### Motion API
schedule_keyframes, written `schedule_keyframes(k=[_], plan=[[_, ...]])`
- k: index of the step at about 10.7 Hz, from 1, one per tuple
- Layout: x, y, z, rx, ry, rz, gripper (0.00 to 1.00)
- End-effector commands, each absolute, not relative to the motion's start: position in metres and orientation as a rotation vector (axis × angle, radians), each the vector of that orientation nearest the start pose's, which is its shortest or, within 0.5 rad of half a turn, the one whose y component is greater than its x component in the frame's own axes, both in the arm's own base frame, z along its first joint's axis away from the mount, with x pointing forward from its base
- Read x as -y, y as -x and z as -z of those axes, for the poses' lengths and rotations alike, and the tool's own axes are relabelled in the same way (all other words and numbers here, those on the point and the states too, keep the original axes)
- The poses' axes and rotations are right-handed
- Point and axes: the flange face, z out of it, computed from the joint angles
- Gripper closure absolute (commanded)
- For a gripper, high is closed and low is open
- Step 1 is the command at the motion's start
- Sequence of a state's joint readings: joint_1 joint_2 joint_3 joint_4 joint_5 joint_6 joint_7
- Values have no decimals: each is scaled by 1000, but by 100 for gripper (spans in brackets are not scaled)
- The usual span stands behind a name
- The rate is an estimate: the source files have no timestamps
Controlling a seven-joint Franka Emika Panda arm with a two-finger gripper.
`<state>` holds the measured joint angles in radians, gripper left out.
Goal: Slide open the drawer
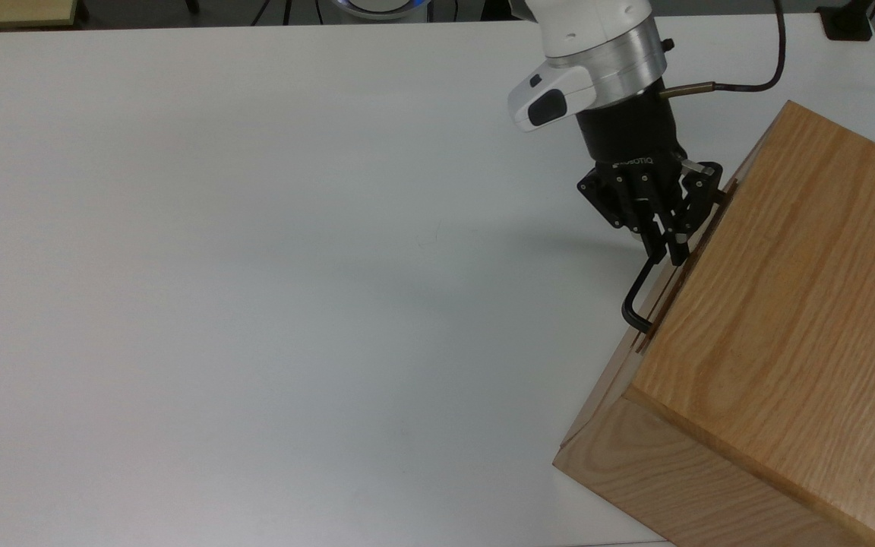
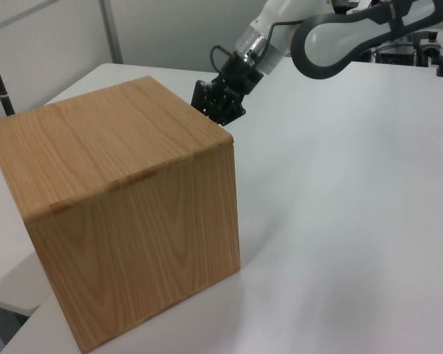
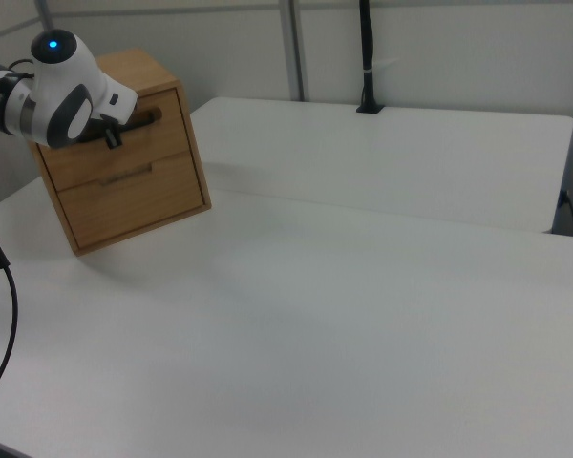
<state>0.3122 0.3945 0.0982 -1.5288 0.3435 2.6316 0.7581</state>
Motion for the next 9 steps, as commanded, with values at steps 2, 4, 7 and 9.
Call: schedule_keyframes(k=[2, 4, 7, 9], plan=[[-271, -655, -519, -745, 2358, 473, 100], [-260, -658, -522, -765, 2351, 482, 100], [-252, -660, -527, -780, 2337, 492, 89], [-252, -657, -533, -780, 2332, 485, 78]])
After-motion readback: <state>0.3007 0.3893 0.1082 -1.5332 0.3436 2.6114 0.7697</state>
